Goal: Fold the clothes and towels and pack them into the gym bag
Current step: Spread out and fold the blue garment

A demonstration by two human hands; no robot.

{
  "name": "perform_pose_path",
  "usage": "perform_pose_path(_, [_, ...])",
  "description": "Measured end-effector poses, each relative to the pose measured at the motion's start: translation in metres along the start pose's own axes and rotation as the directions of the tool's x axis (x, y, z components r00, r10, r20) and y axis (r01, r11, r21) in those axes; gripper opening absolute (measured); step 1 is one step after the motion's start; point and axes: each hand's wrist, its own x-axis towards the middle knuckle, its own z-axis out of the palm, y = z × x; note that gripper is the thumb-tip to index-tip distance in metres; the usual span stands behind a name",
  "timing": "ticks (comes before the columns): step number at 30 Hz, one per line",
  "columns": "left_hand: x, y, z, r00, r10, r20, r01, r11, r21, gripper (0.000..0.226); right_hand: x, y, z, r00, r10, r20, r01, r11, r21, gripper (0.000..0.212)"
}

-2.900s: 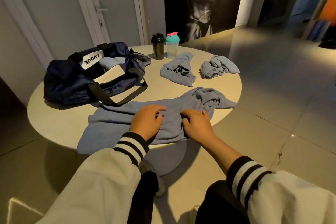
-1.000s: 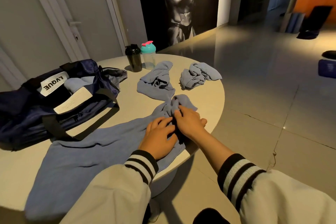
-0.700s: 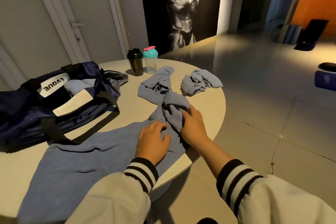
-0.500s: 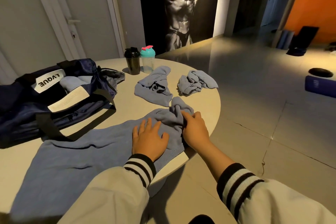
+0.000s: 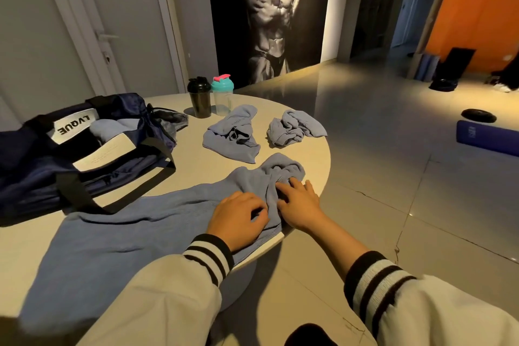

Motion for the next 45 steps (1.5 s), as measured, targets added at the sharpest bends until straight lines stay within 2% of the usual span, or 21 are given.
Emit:
perform_pose_path(3, [0.008, 0.008, -0.009, 0.970, -0.186, -0.158, 0.202, 0.975, 0.092, 0.026, 0.001, -0.003, 0.009, 0.997, -0.071, -0.044, 0.068, 0.995, -0.071, 0.046])
perform_pose_path(5, [0.021, 0.009, -0.012, 0.961, -0.213, -0.178, 0.236, 0.963, 0.127, 0.022, 0.002, -0.007, 0.011, 0.988, -0.142, -0.054, 0.140, 0.989, -0.044, 0.051])
perform_pose_path(7, [0.033, 0.009, -0.007, 0.982, -0.171, -0.084, 0.177, 0.982, 0.063, 0.032, 0.003, -0.007, 0.011, 0.976, -0.212, -0.050, 0.215, 0.975, 0.056, 0.047])
perform_pose_path(9, [0.041, 0.013, -0.002, 0.984, -0.153, 0.088, 0.160, 0.985, -0.072, 0.041, 0.000, -0.003, 0.011, 0.970, -0.217, -0.105, 0.234, 0.955, 0.183, 0.041])
perform_pose_path(11, [0.044, 0.012, 0.006, 0.962, -0.199, 0.188, 0.216, 0.973, -0.077, 0.048, -0.004, 0.005, 0.004, 0.963, -0.087, -0.254, 0.151, 0.958, 0.244, 0.031])
perform_pose_path(13, [0.041, 0.007, 0.011, 0.943, -0.259, 0.210, 0.254, 0.966, 0.053, 0.055, -0.011, 0.016, -0.006, 0.922, 0.118, -0.368, -0.034, 0.973, 0.228, 0.018])
perform_pose_path(16, [0.039, 0.003, 0.016, 0.917, -0.344, 0.199, 0.298, 0.927, 0.229, 0.064, -0.021, 0.033, -0.015, 0.910, 0.233, -0.342, -0.177, 0.966, 0.188, 0.015])
perform_pose_path(19, [0.045, 0.011, 0.016, 0.893, -0.407, 0.189, 0.331, 0.882, 0.337, 0.063, -0.027, 0.040, -0.010, 0.916, 0.236, -0.326, -0.182, 0.965, 0.187, 0.018])
perform_pose_path(22, [0.048, 0.022, 0.011, 0.949, -0.281, 0.140, 0.211, 0.901, 0.378, 0.053, -0.024, 0.038, -0.006, 0.885, 0.280, -0.372, -0.163, 0.935, 0.316, 0.013])
perform_pose_path(24, [0.046, 0.025, 0.011, 0.987, -0.103, 0.121, 0.062, 0.950, 0.306, 0.048, -0.016, 0.034, -0.004, 0.910, 0.292, -0.295, -0.167, 0.908, 0.384, 0.020])
perform_pose_path(25, [0.045, 0.026, 0.012, 0.988, -0.068, 0.139, 0.035, 0.973, 0.227, 0.046, -0.014, 0.032, -0.002, 0.934, 0.247, -0.259, -0.139, 0.917, 0.373, 0.022])
perform_pose_path(27, [0.042, 0.027, 0.013, 0.972, -0.114, 0.207, 0.092, 0.989, 0.117, 0.046, -0.009, 0.030, 0.000, 0.968, 0.103, -0.227, -0.014, 0.932, 0.363, 0.020])
perform_pose_path(30, [0.041, 0.025, 0.015, 0.933, -0.196, 0.301, 0.136, 0.968, 0.209, 0.060, -0.006, 0.033, -0.001, 0.968, -0.032, -0.250, 0.113, 0.941, 0.318, 0.024])
perform_pose_path(31, [0.042, 0.022, 0.016, 0.919, -0.220, 0.328, 0.146, 0.961, 0.235, 0.065, -0.004, 0.036, -0.002, 0.949, 0.015, -0.316, 0.092, 0.942, 0.322, 0.026])
perform_pose_path(34, [0.046, 0.015, 0.015, 0.885, -0.293, 0.362, 0.190, 0.937, 0.294, 0.070, -0.003, 0.047, -0.010, 0.832, 0.342, -0.437, -0.114, 0.876, 0.469, 0.021])
perform_pose_path(35, [0.047, 0.015, 0.015, 0.881, -0.305, 0.363, 0.197, 0.932, 0.305, 0.068, -0.003, 0.050, -0.011, 0.838, 0.344, -0.424, -0.155, 0.895, 0.419, 0.024])
perform_pose_path(37, [0.048, 0.021, 0.014, 0.887, -0.280, 0.368, 0.168, 0.937, 0.306, 0.063, -0.007, 0.049, -0.009, 0.922, 0.239, -0.305, -0.180, 0.961, 0.208, 0.029])
perform_pose_path(40, [0.053, 0.033, 0.016, 0.908, -0.134, 0.398, 0.060, 0.979, 0.192, 0.058, -0.013, 0.037, -0.008, 0.959, 0.198, -0.200, -0.162, 0.970, 0.183, 0.038])
perform_pose_path(42, [0.054, 0.037, 0.016, 0.925, -0.015, 0.380, -0.003, 0.999, 0.046, 0.041, -0.009, 0.034, -0.004, 0.960, 0.204, -0.189, -0.161, 0.962, 0.223, 0.040])
perform_pose_path(44, [0.052, 0.040, 0.017, 0.947, 0.008, 0.321, 0.024, 0.995, -0.094, 0.008, -0.006, 0.031, -0.003, 0.972, 0.143, -0.187, -0.096, 0.966, 0.241, 0.040])
perform_pose_path(45, [0.050, 0.042, 0.017, 0.949, -0.031, 0.313, 0.090, 0.981, -0.173, 0.011, -0.006, 0.030, -0.005, 0.973, 0.102, -0.209, -0.032, 0.949, 0.315, 0.039])
